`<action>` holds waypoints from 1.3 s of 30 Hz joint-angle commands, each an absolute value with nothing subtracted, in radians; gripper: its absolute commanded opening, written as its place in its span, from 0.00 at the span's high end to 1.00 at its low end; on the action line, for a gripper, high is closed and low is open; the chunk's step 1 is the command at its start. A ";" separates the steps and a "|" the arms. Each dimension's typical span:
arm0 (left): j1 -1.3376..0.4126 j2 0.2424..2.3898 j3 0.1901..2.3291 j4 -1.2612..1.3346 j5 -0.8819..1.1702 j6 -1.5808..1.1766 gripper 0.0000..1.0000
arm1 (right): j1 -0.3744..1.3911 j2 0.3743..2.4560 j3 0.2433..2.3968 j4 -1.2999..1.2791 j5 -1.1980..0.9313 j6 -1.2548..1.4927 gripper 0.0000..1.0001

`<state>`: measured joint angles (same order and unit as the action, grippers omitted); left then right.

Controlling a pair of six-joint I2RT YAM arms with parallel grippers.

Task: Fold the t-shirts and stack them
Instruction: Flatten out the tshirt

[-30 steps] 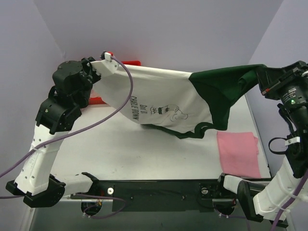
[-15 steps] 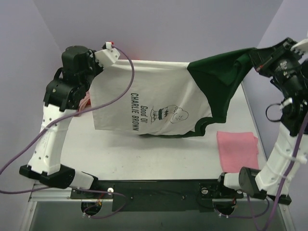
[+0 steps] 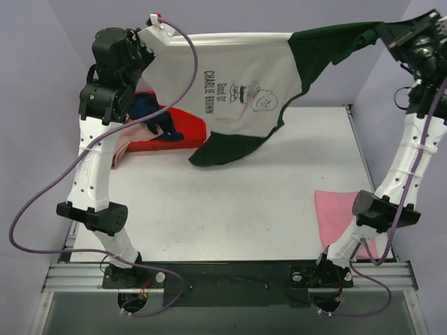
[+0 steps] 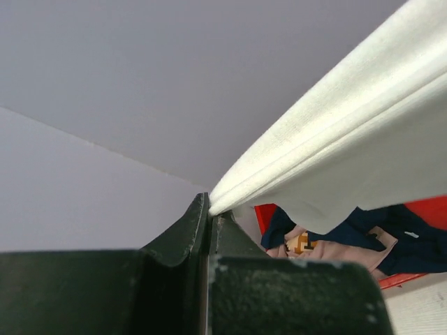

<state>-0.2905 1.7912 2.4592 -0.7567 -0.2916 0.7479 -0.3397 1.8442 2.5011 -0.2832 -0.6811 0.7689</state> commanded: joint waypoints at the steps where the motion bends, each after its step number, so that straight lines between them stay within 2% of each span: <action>1: -0.273 1.637 2.396 -0.612 -0.308 0.778 1.00 | -0.498 1.554 2.437 -0.060 -0.730 0.816 1.00; 4: -0.276 1.565 2.306 -0.673 -0.241 0.775 1.00 | -0.509 1.428 2.295 -0.148 -0.758 0.744 1.00; 7: -0.304 1.493 2.166 -0.733 -0.183 0.788 1.00 | -0.488 1.230 2.031 -0.227 -0.778 0.680 1.00; 10: -0.333 1.350 1.855 -0.770 -0.103 0.828 1.00 | -0.433 1.036 1.602 -0.303 -0.759 0.605 1.00; 11: -0.347 1.310 1.695 -0.767 -0.077 0.837 1.00 | -0.393 0.937 1.529 -0.333 -0.749 0.586 1.00; 12: -0.356 1.248 1.625 -0.762 -0.068 0.862 1.00 | -0.370 0.884 1.388 -0.429 -0.727 0.537 1.00; 13: -0.373 1.208 1.468 -0.762 -0.060 0.874 1.00 | -0.332 0.800 1.334 -0.483 -0.712 0.516 1.00; 17: -0.429 0.973 1.070 -0.848 0.027 0.971 1.00 | -0.282 0.506 0.975 -0.825 -0.655 0.491 1.00; 22: -0.543 0.827 0.806 -1.038 0.113 1.052 1.00 | -0.282 0.226 0.656 -1.167 -0.738 0.569 1.00; 23: -0.561 0.818 0.766 -1.114 0.127 1.058 1.00 | -0.282 0.194 0.641 -1.262 -0.735 0.562 1.00; 25: -0.621 0.824 0.717 -1.207 0.121 1.083 0.85 | -0.282 0.181 0.617 -1.383 -0.709 0.519 1.00; 26: -0.638 0.824 0.707 -1.187 0.104 1.030 0.69 | -0.284 0.190 0.603 -1.412 -0.701 0.484 1.00; 30: -0.659 0.897 0.777 -1.305 0.184 1.060 0.41 | -0.273 0.267 0.584 -1.526 -0.669 0.390 1.00; 33: -0.680 0.968 0.830 -1.371 0.167 1.057 0.32 | -0.253 0.331 0.633 -1.526 -0.646 0.387 1.00; 35: -0.692 1.005 0.879 -1.406 0.160 1.063 0.31 | -0.239 0.388 0.694 -1.525 -0.591 0.385 1.00; 39: -0.690 1.070 0.925 -1.222 0.156 0.834 0.42 | -0.224 0.472 0.777 -1.525 -0.566 0.388 1.00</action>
<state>-0.6861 1.0241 0.8581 -1.2991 0.1215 0.9985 -0.2371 0.4057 0.6865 -1.3087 -0.6201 0.4088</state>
